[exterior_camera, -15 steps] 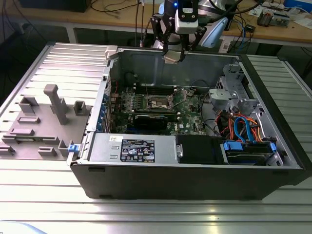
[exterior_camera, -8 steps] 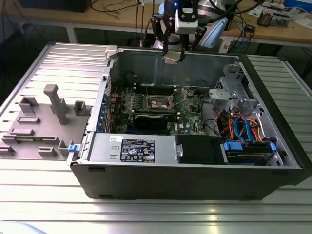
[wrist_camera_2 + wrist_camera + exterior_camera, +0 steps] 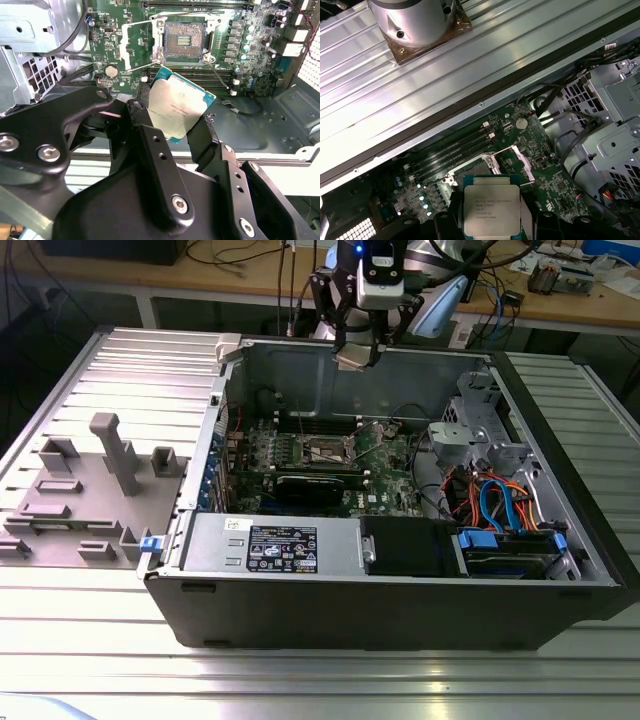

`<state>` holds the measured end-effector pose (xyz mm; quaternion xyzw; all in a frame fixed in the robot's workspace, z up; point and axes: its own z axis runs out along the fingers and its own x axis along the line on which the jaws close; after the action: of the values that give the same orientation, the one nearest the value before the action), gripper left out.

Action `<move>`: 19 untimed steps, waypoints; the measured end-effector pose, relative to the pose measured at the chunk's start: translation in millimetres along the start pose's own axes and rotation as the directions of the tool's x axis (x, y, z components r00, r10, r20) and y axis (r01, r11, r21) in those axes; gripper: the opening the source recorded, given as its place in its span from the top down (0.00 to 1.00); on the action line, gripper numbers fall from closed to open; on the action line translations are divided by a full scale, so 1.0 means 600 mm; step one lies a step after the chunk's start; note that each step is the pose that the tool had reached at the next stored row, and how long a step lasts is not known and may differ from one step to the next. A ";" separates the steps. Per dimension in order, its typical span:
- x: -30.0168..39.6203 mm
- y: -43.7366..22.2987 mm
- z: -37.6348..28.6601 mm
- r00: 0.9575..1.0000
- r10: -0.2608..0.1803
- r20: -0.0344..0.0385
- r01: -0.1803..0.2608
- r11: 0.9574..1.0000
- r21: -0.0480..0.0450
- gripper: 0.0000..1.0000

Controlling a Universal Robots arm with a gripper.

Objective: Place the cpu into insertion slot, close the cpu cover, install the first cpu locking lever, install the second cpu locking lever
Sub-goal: 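Place the cpu into insertion slot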

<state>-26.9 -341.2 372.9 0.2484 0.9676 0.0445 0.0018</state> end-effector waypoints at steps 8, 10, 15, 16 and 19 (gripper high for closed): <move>0.000 0.000 0.000 1.000 0.008 0.001 -0.008 1.000 0.000 0.46; 0.000 0.000 0.000 1.000 0.008 0.001 -0.008 1.000 0.000 0.46; 0.000 0.000 0.000 1.000 0.023 0.002 -0.023 1.000 0.000 0.46; 0.000 0.000 0.000 1.000 0.031 0.003 -0.031 1.000 -0.001 0.46; 0.001 0.000 0.000 0.999 0.045 0.004 -0.045 0.999 -0.001 0.46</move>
<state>-27.5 -341.1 372.9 0.2700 0.9618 0.0444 0.0028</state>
